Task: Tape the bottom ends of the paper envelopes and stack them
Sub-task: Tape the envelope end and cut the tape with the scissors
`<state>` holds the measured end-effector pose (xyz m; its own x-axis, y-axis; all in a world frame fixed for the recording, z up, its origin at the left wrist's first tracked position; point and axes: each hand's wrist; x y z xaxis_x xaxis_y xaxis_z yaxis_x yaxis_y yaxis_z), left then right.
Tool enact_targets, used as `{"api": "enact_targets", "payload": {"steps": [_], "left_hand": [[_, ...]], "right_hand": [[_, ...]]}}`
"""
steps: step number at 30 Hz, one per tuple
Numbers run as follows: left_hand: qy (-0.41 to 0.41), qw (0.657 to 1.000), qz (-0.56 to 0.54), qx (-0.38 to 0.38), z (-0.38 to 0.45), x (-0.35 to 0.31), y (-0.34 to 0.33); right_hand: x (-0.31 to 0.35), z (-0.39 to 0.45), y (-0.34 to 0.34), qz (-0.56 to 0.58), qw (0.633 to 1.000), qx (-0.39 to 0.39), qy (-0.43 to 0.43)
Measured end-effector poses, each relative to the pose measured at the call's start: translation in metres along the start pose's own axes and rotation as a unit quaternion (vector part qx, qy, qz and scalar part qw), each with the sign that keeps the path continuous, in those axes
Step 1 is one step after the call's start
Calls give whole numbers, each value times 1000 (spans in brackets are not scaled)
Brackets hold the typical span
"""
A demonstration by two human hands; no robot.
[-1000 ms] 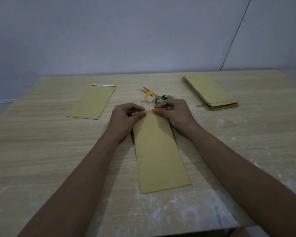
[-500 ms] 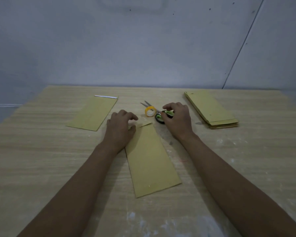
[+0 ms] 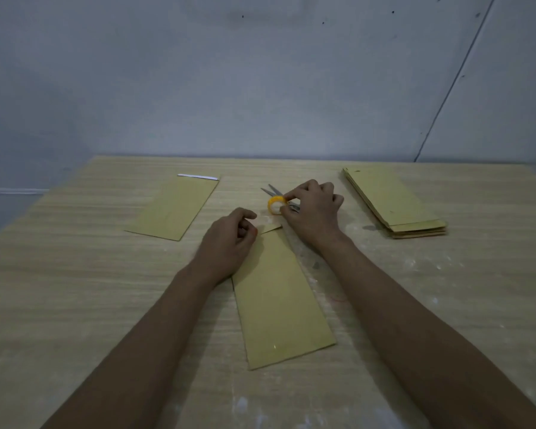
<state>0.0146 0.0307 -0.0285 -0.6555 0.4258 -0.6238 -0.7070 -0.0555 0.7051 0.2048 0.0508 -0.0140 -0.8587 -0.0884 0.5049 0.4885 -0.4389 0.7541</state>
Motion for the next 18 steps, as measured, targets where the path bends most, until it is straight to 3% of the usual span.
{"api": "enact_targets", "payload": {"steps": [5, 8, 15, 18], "left_hand": [[7, 1000, -21, -17, -1, 3, -1], [12, 996, -78, -35, -2, 6, 0], [-16, 988, -152, -13, 0, 3, 5], [25, 978, -208, -20, 2, 5, 7]], "right_hand": [[4, -4, 5, 87, 996, -15, 27], [13, -13, 9, 196, 980, 27, 34], [24, -20, 16, 394, 909, 135, 24], [27, -19, 20, 443, 870, 207, -58]]}}
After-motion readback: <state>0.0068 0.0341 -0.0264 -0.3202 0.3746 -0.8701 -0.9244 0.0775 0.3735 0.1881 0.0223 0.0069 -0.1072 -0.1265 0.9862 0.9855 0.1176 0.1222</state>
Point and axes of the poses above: each hand's wrist, its own z-axis towards the middle knuckle, its own y-axis out of the back of the hand, x = y × z, and after that the axes turned 7 degrees about z, right-handed
